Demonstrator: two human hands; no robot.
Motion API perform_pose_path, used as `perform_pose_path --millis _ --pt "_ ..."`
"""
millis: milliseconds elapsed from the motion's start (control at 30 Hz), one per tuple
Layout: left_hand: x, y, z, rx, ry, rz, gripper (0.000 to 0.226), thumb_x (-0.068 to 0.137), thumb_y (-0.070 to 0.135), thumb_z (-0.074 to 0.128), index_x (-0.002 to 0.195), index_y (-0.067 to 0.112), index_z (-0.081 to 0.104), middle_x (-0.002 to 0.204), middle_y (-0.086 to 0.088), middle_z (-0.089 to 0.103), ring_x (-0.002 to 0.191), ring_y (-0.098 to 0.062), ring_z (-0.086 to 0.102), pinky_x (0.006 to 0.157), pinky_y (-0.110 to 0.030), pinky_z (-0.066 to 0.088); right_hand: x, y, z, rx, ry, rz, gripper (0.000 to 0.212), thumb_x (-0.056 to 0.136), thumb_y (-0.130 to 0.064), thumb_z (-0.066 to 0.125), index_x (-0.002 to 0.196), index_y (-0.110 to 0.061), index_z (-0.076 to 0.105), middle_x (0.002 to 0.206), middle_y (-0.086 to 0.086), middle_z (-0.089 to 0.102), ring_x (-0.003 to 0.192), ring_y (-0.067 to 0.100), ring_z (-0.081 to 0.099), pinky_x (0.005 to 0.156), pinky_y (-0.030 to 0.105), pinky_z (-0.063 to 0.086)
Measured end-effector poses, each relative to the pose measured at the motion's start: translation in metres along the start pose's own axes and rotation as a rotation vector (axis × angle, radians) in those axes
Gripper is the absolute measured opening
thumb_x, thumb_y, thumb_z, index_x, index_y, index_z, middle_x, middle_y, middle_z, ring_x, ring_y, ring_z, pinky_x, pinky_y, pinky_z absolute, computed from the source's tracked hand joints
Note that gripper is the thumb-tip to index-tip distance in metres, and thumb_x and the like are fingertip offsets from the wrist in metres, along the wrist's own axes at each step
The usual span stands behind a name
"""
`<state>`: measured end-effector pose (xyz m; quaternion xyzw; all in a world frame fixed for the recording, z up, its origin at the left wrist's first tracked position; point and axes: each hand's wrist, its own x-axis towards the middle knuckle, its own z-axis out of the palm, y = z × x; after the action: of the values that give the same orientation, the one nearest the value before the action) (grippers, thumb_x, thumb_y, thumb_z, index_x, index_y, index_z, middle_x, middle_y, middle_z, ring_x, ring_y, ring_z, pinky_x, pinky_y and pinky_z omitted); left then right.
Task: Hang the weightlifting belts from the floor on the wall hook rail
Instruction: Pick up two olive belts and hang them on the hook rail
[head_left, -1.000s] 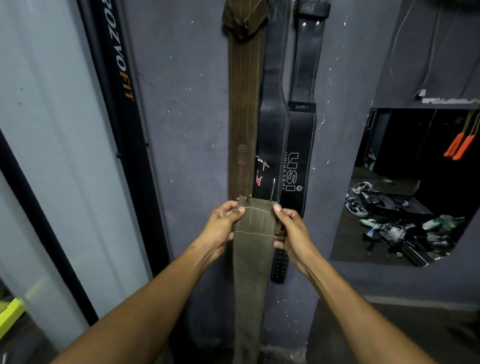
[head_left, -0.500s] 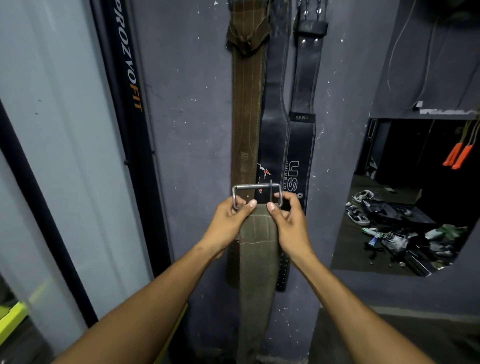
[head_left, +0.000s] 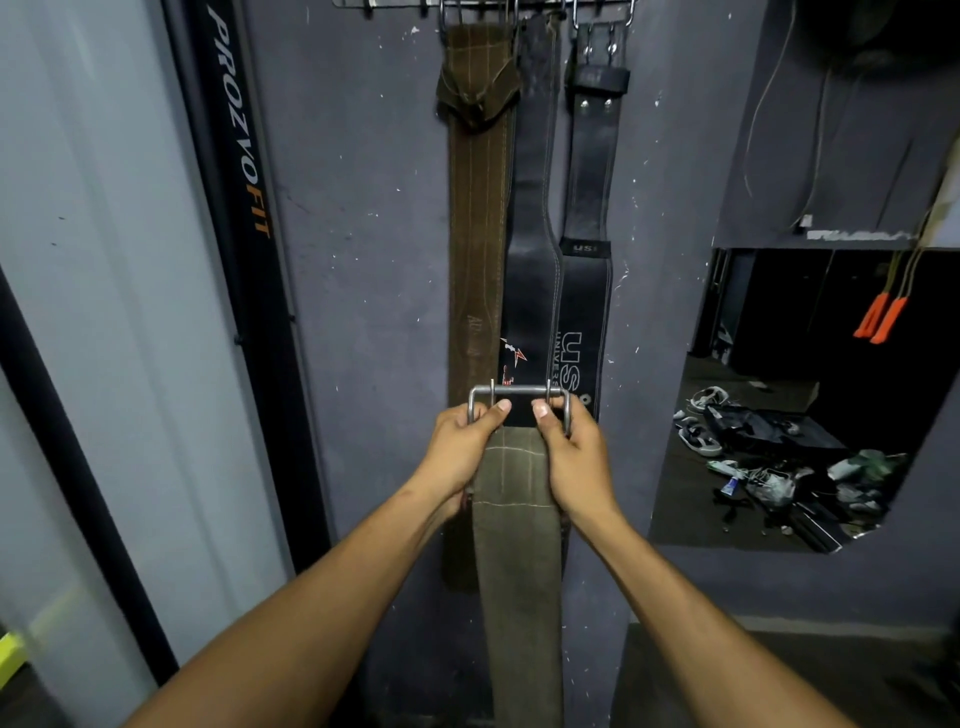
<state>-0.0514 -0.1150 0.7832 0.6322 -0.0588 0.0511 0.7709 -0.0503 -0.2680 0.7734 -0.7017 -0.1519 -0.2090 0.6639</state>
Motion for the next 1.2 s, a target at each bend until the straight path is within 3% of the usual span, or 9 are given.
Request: perform_pose_path --millis 133,267,367,433,567,700,900,1033,1200 --pt "0.006 0.007 0.013 -0.05 0.061 0.092 0.032 0.094 0.035 0.073 0.097 0.004 0.067 0.098 -0.028 0.07 0.088 -0.035 0.068 0.087 -0.051 0.06 -0.003 -0.005 0.002 -0.113 0.039 -0.007 0.028 0.097 -0.06 0.056 0.097 -0.033 0.064 0.088 -0.02 0.075 0.08 -0.002 0.071 0.07 0.017 0.054" --pt "0.008 0.025 0.021 -0.047 0.031 0.209 0.025 0.093 0.038 0.073 0.075 0.022 0.065 0.085 -0.014 0.072 0.076 -0.021 0.071 0.069 -0.034 0.062 -0.004 -0.014 0.007 -0.105 0.139 -0.137 0.027 0.098 -0.054 0.059 0.083 -0.032 0.062 0.078 -0.022 0.071 0.071 -0.003 0.066 0.066 0.021 0.051" --pt "0.003 0.028 0.02 -0.078 -0.075 0.261 0.022 0.089 0.044 0.076 0.098 0.025 0.074 0.102 -0.007 0.08 0.093 -0.018 0.078 0.077 -0.028 0.062 0.017 -0.038 0.004 0.004 0.132 -0.131 0.028 0.095 -0.054 0.061 0.084 -0.029 0.068 0.082 -0.005 0.075 0.08 0.016 0.073 0.073 0.039 0.059" --pt "-0.002 0.019 0.019 -0.07 -0.134 0.235 0.038 0.092 0.044 0.073 0.119 0.018 0.074 0.115 -0.011 0.079 0.106 -0.023 0.077 0.084 -0.031 0.062 0.038 -0.06 0.001 0.058 0.137 -0.146 0.022 0.097 -0.051 0.062 0.08 -0.037 0.068 0.081 -0.007 0.076 0.079 0.012 0.073 0.074 0.038 0.059" --pt "0.0 0.026 0.019 -0.063 -0.107 0.264 0.024 0.1 0.033 0.064 0.105 0.016 0.08 0.101 -0.01 0.082 0.092 -0.018 0.079 0.074 -0.026 0.062 0.069 -0.094 0.004 0.051 0.159 -0.178 0.025 0.1 -0.043 0.063 0.082 -0.026 0.064 0.086 0.003 0.075 0.085 0.024 0.074 0.082 0.052 0.061" --pt "0.004 0.04 0.008 -0.035 -0.179 0.218 0.024 0.097 0.028 0.068 0.109 0.009 0.076 0.103 -0.009 0.081 0.094 -0.018 0.078 0.077 -0.027 0.062 0.088 -0.115 0.01 0.07 0.176 -0.164 0.03 0.101 -0.042 0.064 0.082 -0.019 0.063 0.094 0.02 0.076 0.094 0.038 0.074 0.087 0.06 0.057" --pt "0.0 0.018 -0.006 -0.129 -0.186 0.099 0.029 0.088 0.029 0.076 0.104 0.005 0.079 0.109 -0.019 0.078 0.096 -0.025 0.077 0.087 -0.039 0.064 0.105 -0.141 0.02 0.076 0.149 -0.162 0.032 0.101 -0.039 0.065 0.093 -0.009 0.065 0.102 0.028 0.074 0.101 0.045 0.071 0.09 0.059 0.056" --pt "-0.01 -0.02 -0.022 -0.021 -0.259 0.016 0.022 0.088 0.024 0.078 0.106 0.011 0.081 0.115 -0.012 0.079 0.104 -0.019 0.077 0.086 -0.028 0.061 0.114 -0.154 0.022 0.113 0.121 -0.189 0.029 0.101 -0.039 0.065 0.092 -0.011 0.066 0.104 0.028 0.074 0.103 0.045 0.071 0.091 0.059 0.057" --pt "-0.019 -0.059 -0.031 -0.065 -0.244 -0.044 0.03 0.092 0.02 0.073 0.119 0.007 0.075 0.124 -0.014 0.076 0.117 -0.025 0.072 0.094 -0.03 0.059 0.12 -0.15 0.027 0.088 0.099 -0.181 0.027 0.099 -0.043 0.066 0.086 -0.02 0.065 0.101 0.018 0.078 0.099 0.035 0.075 0.091 0.054 0.06"
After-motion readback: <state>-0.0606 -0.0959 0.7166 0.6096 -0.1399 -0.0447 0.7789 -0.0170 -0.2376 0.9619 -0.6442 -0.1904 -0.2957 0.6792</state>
